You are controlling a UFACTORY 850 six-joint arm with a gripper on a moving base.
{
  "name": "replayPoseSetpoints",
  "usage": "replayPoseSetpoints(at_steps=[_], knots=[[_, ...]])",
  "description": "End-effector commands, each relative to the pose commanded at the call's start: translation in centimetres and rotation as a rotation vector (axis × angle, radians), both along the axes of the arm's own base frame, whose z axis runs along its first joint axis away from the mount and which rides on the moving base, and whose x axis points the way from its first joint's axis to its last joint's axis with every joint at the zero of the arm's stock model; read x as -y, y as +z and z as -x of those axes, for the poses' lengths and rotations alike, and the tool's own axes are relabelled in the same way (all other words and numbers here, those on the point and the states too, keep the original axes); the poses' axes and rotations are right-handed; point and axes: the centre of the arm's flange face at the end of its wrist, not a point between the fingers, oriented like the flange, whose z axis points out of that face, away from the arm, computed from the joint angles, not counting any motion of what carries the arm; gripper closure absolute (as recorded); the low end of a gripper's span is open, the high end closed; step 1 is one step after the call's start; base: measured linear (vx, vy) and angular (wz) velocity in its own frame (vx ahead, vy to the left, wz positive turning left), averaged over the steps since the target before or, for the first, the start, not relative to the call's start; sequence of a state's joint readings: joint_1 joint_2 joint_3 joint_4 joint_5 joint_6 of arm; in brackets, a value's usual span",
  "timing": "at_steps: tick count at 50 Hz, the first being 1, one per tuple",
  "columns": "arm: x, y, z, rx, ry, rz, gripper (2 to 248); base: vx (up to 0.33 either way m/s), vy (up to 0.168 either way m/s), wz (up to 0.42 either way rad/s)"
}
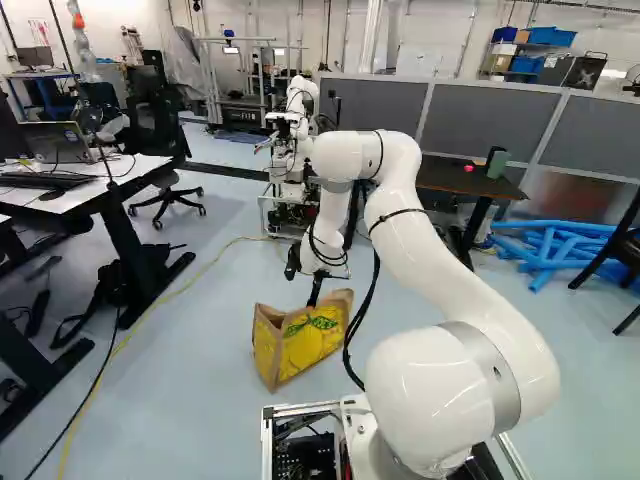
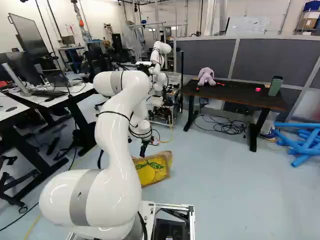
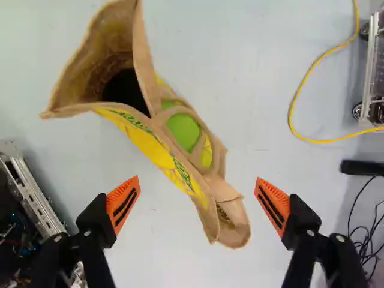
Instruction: Pick up the bag on the ground and place it on the table
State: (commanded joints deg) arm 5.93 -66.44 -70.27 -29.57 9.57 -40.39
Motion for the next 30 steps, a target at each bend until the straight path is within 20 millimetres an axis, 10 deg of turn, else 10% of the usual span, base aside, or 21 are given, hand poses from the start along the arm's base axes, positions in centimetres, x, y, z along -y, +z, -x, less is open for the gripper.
replayPoseSetpoints(at_steps=[30], knots=[[0.4,-4.7,0.3,-0.085,0.216,0.09,3,0.0,0.0,0.0]])
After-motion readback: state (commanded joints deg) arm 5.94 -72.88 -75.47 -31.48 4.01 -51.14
